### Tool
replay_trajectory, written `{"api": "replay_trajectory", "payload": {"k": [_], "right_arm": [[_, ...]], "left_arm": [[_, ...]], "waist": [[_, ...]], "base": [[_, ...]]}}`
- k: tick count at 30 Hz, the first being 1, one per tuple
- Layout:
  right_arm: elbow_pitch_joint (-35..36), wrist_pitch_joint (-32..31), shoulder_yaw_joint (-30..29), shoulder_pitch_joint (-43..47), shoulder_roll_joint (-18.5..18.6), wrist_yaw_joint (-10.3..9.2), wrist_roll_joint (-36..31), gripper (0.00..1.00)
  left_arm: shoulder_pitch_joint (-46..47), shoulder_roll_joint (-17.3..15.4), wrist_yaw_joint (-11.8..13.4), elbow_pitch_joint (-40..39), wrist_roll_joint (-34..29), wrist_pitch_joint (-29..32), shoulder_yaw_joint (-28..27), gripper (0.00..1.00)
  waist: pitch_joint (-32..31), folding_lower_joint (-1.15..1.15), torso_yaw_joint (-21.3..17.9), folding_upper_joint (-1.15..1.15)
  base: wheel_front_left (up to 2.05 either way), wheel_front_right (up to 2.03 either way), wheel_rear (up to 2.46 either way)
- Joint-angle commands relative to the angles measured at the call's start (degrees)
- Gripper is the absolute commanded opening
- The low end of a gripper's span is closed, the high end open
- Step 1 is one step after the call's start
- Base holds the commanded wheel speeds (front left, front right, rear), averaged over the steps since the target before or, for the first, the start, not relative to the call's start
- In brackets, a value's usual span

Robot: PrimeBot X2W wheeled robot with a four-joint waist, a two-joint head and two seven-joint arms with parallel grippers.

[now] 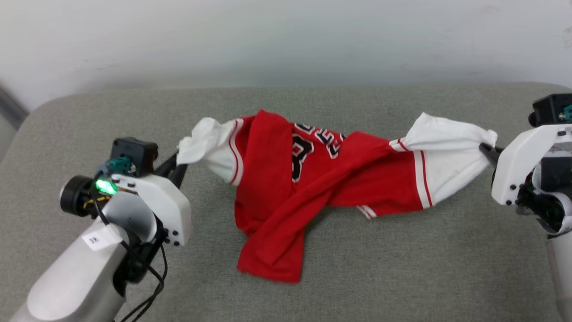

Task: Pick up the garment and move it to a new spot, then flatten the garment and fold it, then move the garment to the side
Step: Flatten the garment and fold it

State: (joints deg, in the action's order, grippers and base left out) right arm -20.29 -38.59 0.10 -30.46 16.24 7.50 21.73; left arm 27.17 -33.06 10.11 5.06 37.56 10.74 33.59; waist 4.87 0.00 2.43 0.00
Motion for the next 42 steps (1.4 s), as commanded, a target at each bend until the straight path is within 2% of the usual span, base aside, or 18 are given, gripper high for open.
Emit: {"api": "replay_trajectory", "payload": {"k": [1, 7, 13, 19, 21, 25, 26, 27, 33, 37, 42], "right_arm": [[0.66, 0.82, -0.5, -1.22, 0.38, -0.02, -0.46, 0.0], [0.8, 4.51, -1.72, -5.04, 0.32, -0.02, -1.76, 0.0], [-1.59, 8.64, -1.26, -10.34, 0.46, -0.02, -2.13, 0.0], [-4.9, 14.56, -0.81, -19.37, 0.21, -0.02, -2.28, 0.0], [-5.55, 15.66, -0.57, -21.22, 0.0, -0.02, -2.61, 0.0], [-8.6, 20.34, -0.31, -29.86, -1.35, -0.02, -3.72, 0.0], [-10.28, 22.54, -0.45, -34.4, -2.24, -0.02, -4.3, 0.0], [-10.28, 22.54, -0.45, -34.4, -2.24, -0.02, -4.3, 0.0], [-14.55, 29.11, -1.21, -47.82, -3.84, -0.02, -5.46, 0.0], [-16.51, 31.98, -0.97, -56.29, -4.96, -0.02, -5.97, 0.0], [-20.28, 34.22, -0.36, -63.17, -6.17, -0.03, -6.67, 0.0]], "left_arm": [[1.71, 0.25, 0.37, 0.86, 0.11, -0.86, -0.94, 0.0], [7.98, 2.07, -0.61, 7.42, 1.78, -2.67, -3.83, 0.0], [16.32, 3.96, -3.73, 17.08, 2.75, -3.6, -4.91, 0.0], [28.16, 6.02, -7.57, 26.5, 0.82, -6.77, -4.53, 0.0], [30.23, 6.3, -8.03, 28.04, 0.51, -7.61, -4.68, 0.0], [38.77, 6.75, -9.26, 33.65, -0.8, -12.42, -5.98, 0.0], [42.88, 6.48, -9.81, 35.88, -1.36, -14.7, -6.55, 0.0], [42.88, 6.48, -9.81, 35.88, -1.36, -14.7, -6.55, 0.0], [54.83, 5.27, -10.82, 40.17, -2.52, -20.99, -8.79, 0.0], [62.28, 4.2, -11.48, 41.21, -2.88, -22.6, -9.93, 0.0], [67.88, 4.43, -12.46, 43.04, -3.64, -23.4, -9.62, 0.0]], "waist": [[-0.99, 0.0, -0.45, 0.0], [-2.54, 0.0, -0.71, 0.0], [-1.77, 0.0, -0.69, 0.0], [2.57, 0.0, -0.91, 0.0], [3.65, 0.0, -1.1, 0.0], [8.19, 0.0, -2.25, 0.0], [10.64, 0.0, -2.97, 0.0], [10.64, 0.0, -2.97, 0.0], [18.96, 0.0, -4.49, 0.0], [24.84, 0.0, -5.33, 0.0], [30.93, 0.0, -5.41, 0.0]], "base": [[0.0, 0.0, 0.0], [0.0, 0.0, 0.0], [0.0, 0.0, 0.0], [0.0, 0.0, 0.0], [0.0, 0.0, 0.0], [0.0, 0.0, 0.0], [0.0, 0.0, 0.0], [0.0, 0.0, 0.0], [0.0, 0.0, 0.0], [0.0, 0.0, 0.0], [0.0, 0.0, 0.0]]}}
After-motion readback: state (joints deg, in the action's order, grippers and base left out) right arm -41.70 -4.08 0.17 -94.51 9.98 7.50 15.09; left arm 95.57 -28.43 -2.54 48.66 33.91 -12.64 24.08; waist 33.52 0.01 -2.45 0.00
